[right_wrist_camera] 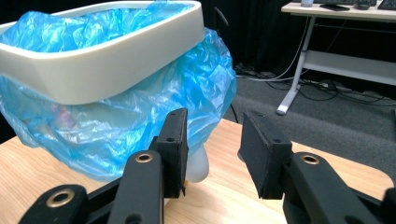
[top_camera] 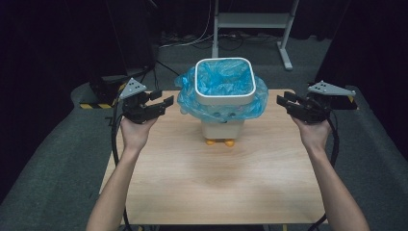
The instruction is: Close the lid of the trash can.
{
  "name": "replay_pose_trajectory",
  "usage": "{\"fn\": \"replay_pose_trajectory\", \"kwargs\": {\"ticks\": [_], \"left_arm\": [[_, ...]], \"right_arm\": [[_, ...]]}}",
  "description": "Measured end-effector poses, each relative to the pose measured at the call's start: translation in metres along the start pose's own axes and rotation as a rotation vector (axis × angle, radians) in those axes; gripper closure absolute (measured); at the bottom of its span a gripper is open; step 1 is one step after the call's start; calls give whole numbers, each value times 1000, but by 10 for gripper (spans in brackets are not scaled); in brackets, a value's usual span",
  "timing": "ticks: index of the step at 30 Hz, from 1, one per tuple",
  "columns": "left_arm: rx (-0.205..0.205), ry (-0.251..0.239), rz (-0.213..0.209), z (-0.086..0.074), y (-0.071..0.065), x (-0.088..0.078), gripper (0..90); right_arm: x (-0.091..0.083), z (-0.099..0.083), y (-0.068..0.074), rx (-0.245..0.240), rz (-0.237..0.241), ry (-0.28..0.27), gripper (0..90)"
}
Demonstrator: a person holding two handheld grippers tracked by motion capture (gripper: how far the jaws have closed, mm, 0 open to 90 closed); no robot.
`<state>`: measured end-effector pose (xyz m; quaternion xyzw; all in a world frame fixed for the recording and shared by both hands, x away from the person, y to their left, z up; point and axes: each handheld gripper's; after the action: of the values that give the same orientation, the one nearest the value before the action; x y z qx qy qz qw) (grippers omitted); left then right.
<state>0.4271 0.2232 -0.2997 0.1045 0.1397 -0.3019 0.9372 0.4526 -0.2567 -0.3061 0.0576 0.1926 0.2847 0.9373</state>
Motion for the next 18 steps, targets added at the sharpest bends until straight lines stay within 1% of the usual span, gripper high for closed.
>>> {"fn": "replay_pose_trajectory", "kwargs": {"ticks": [2,3,6,9,15,18], "left_arm": [[-5,-2,-4,-2,-1,1,460],[-2,-6,-3,-4,-1,1,461],[4,1,-1,-7,-4,3,462],[-2,0,-7,-10,-4,4,462],[1,2,-12,-12,-6,5,462],[-5,-2,-14,-15,-7,5,461]], "right_arm": [[0,-3,-1,3,0,4,616],[1,-5,-2,3,0,7,616],[1,-9,-4,14,-2,10,616],[0,-12,-6,21,-2,9,617],[-1,-16,-7,26,2,9,617],[0,-19,-7,29,4,10,616]]}}
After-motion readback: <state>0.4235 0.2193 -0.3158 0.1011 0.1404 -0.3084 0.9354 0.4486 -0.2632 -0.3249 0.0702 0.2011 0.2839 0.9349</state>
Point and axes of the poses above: each handheld gripper's, and its own axes: x roughly forward along the jaws, z roughly out of its top, y roughly to its left, and after that the axes turned 10 degrees about x, right-handed
